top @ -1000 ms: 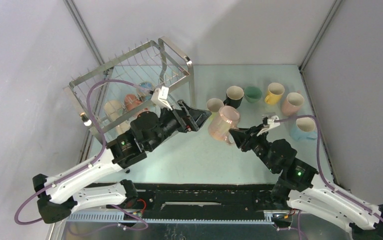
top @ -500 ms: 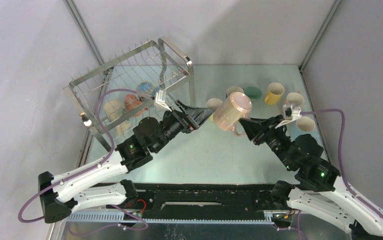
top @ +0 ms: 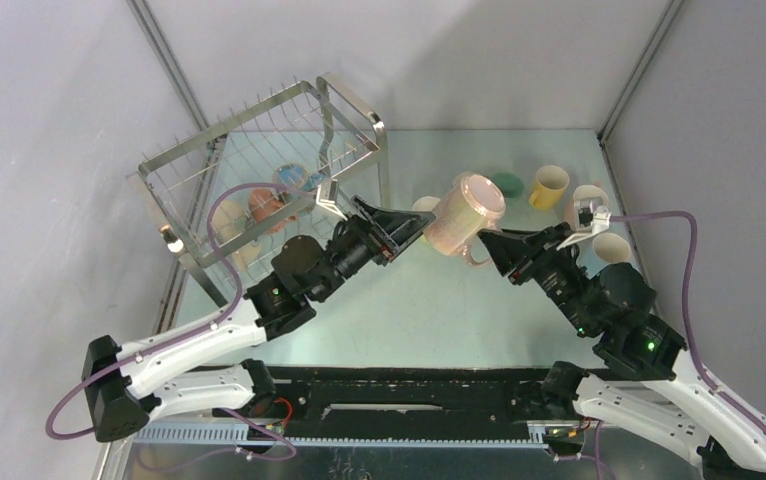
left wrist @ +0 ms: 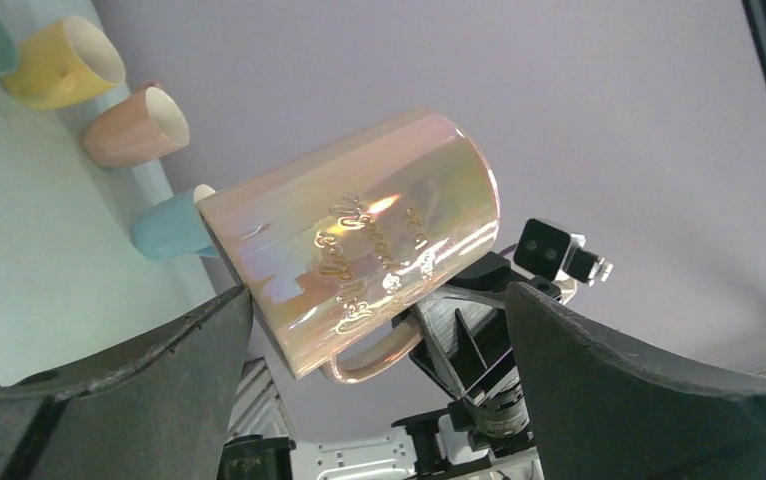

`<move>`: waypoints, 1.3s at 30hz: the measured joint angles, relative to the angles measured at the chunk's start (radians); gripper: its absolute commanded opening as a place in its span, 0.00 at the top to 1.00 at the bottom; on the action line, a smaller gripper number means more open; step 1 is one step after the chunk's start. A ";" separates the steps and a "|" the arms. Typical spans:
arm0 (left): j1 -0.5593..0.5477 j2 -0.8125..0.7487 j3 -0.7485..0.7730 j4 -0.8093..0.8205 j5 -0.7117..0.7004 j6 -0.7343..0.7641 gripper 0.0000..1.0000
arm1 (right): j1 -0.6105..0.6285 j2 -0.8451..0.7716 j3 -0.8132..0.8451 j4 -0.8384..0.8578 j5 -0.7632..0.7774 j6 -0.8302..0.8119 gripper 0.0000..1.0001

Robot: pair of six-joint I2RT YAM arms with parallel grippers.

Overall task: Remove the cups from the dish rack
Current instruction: Unload the cup from the dish rack, then place the cup at the center of the board.

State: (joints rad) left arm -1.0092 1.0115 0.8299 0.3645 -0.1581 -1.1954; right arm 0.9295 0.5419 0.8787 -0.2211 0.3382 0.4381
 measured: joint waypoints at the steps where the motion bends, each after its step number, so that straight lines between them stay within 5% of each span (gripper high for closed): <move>1: 0.002 0.005 0.000 0.013 0.006 -0.010 0.03 | -0.002 0.000 0.000 0.003 0.000 0.004 1.00; 11: 0.006 0.035 -0.013 0.198 0.064 -0.100 0.12 | -0.014 0.002 0.002 0.080 -0.051 0.085 1.00; 21: 0.009 0.050 -0.011 0.339 0.122 -0.143 0.52 | -0.047 0.001 0.018 0.142 -0.130 0.183 1.00; 31: 0.010 0.090 -0.001 0.424 0.156 -0.149 0.72 | -0.060 -0.011 0.002 0.190 -0.188 0.277 1.00; 39: -0.001 0.110 0.043 0.450 0.173 -0.162 1.00 | -0.060 -0.036 -0.031 0.225 -0.212 0.320 1.00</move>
State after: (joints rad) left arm -1.0103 1.1213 0.8730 0.8146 0.0151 -1.3571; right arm 0.8692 0.5060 0.8474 0.0040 0.1261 0.7582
